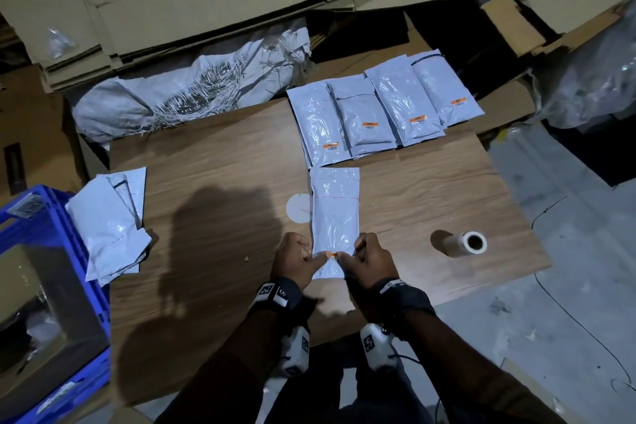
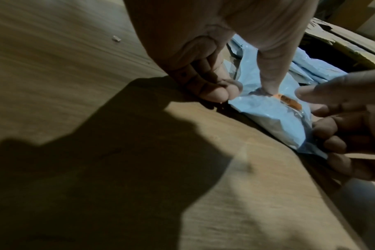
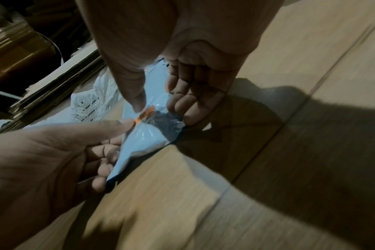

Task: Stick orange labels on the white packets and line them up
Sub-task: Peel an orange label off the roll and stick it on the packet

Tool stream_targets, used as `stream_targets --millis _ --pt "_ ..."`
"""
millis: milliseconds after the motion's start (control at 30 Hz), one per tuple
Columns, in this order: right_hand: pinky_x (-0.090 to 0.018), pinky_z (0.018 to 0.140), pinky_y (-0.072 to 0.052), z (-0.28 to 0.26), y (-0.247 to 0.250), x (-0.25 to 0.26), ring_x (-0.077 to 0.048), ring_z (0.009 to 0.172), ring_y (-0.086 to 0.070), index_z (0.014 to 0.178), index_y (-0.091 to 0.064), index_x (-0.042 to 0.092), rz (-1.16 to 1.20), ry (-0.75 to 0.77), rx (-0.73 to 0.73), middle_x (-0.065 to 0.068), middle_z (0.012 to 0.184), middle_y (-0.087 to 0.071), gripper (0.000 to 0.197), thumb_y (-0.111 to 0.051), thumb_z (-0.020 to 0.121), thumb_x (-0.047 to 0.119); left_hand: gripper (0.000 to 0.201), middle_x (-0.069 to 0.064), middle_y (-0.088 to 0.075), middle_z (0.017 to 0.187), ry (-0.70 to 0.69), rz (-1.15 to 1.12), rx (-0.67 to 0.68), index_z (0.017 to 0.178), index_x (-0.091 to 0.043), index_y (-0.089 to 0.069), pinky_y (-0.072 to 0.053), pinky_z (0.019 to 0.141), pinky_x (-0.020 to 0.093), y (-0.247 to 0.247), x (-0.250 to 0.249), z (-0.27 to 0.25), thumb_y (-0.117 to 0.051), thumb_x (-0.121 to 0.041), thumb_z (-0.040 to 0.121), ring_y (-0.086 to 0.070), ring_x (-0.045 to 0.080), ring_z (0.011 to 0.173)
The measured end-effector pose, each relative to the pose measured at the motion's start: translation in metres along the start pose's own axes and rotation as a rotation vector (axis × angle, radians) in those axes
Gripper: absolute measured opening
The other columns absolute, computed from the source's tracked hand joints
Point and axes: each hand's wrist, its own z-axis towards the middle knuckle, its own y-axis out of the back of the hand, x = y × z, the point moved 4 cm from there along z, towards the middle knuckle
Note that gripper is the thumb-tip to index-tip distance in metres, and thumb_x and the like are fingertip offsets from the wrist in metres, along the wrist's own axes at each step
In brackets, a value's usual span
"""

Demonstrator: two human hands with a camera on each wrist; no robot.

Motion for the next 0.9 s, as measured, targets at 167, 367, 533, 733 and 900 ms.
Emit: stream_targets --millis 167,367,533,733,900 --pt "-0.042 0.067 -0.054 0.01 0.001 -0.001 -0.028 0.072 -0.066 0.101 -0.042 0.017 -0.058 0.025 0.011 -0.003 0.074 -0.065 0.05 -0.084 0.079 0.035 0.053 -0.003 -0.056 0.071 0.001 0.042 0.036 0.095 -0.019 -0.054 -0.049 0.06 0.029 0.001 -0.001 0.003 -0.092 -0.043 0.068 -0.057 0.015 0.065" --pt "-0.041 0.066 -0.051 0.009 0.006 0.007 -0.028 0.07 -0.061 0.112 -0.038 0.013 -0.078 0.058 0.055 0.002 0.072 -0.057 0.046 -0.075 0.085 0.015 0.05 -0.001 -0.056 0.07 -0.023 0.074 0.062 0.098 -0.018 -0.054 -0.044 0.057 0.028 0.001 -0.004 0.002 -0.091 -0.035 0.07 -0.055 0.016 0.063" --pt "-0.031 0.066 -0.047 0.002 0.011 0.001 -0.022 0.078 -0.063 0.121 -0.048 0.02 -0.01 0.007 0.057 -0.001 0.082 -0.066 0.041 -0.073 0.089 0.02 0.035 -0.002 -0.056 0.07 -0.063 0.048 0.106 0.095 -0.02 -0.058 -0.045 0.059 0.026 0.002 -0.003 -0.004 -0.087 -0.021 0.075 -0.052 0.013 0.063" --pt "-0.033 0.075 -0.051 -0.011 0.019 0.018 -0.02 0.085 -0.063 0.104 -0.062 0.022 0.021 0.142 -0.026 -0.005 0.099 -0.062 0.03 -0.071 0.076 0.028 0.032 0.005 -0.063 0.083 -0.091 -0.046 0.105 0.087 -0.025 -0.061 -0.051 0.067 0.031 0.009 -0.006 -0.013 -0.087 -0.013 0.073 -0.057 0.015 0.072" --pt "-0.039 0.075 -0.058 -0.014 0.027 0.044 -0.017 0.085 -0.07 0.107 -0.06 0.022 0.089 0.219 -0.052 0.003 0.096 -0.072 0.032 -0.065 0.077 0.032 0.024 0.009 -0.067 0.089 -0.116 -0.125 0.077 0.09 -0.011 -0.06 -0.051 0.066 0.017 0.025 -0.026 -0.011 -0.082 -0.008 0.082 -0.064 0.017 0.08"
